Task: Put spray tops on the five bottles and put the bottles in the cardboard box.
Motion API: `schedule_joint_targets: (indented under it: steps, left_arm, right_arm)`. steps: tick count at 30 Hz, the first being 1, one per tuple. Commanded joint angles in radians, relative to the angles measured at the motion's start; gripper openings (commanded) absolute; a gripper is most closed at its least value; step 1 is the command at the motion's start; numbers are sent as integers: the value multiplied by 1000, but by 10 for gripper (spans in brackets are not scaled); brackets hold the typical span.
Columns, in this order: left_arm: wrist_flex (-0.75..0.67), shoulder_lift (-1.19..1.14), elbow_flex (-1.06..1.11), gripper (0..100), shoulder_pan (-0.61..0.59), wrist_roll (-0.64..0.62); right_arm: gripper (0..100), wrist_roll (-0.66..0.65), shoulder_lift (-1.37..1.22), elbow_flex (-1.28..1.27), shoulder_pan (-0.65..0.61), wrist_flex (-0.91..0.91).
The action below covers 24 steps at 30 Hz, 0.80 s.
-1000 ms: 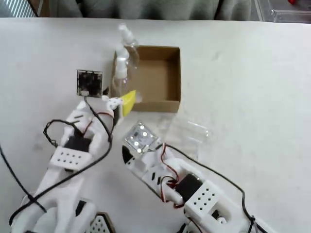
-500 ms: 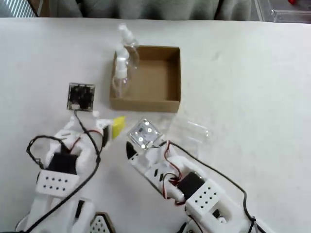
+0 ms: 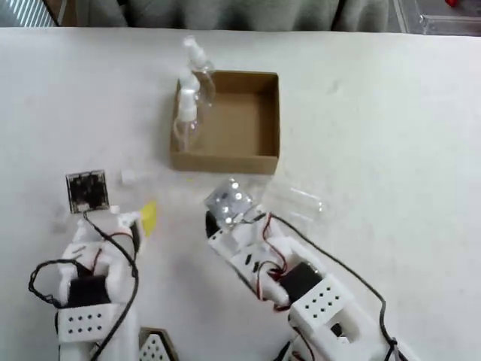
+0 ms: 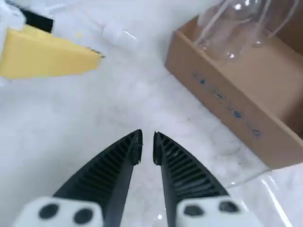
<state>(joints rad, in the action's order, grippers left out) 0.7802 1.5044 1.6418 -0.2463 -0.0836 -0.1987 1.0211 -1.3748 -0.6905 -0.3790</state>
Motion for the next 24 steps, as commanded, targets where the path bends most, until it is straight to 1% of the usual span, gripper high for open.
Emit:
schedule_joint_targets:
  steps: [1,3,8,10,12,14,16,17,19,21,22,24]
  left_arm:
    - [-2,120,52,282,-33,12]
    - [21,179,58,282,-36,14]
    - [147,262,55,282,-30,14]
    - [158,268,54,282,-30,14]
    - [160,268,54,282,-30,15]
    - [160,268,54,281,-30,15]
    - [160,268,54,247,-30,15]
    - [158,268,54,211,-30,15]
    - [155,268,54,117,-30,20]
    - [153,268,54,16,-30,68]
    - [153,268,54,20,-30,89]
    - [157,268,54,62,-31,100]
  right_arm:
    - [34,-57,22,78,111,-4]
    - [34,-55,21,97,176,-4]
    - [33,-55,12,153,302,-22]
    - [32,-55,10,210,334,-91]
    - [13,-55,10,287,354,-193]
    - [17,-55,10,362,366,-295]
    - [16,-57,10,425,369,-372]
    - [16,-64,10,454,369,-407]
    - [16,-137,10,506,367,-481]
    - [16,-206,2,548,367,-553]
    - [16,-222,-8,568,371,-579]
    - [16,-232,-51,606,397,-630]
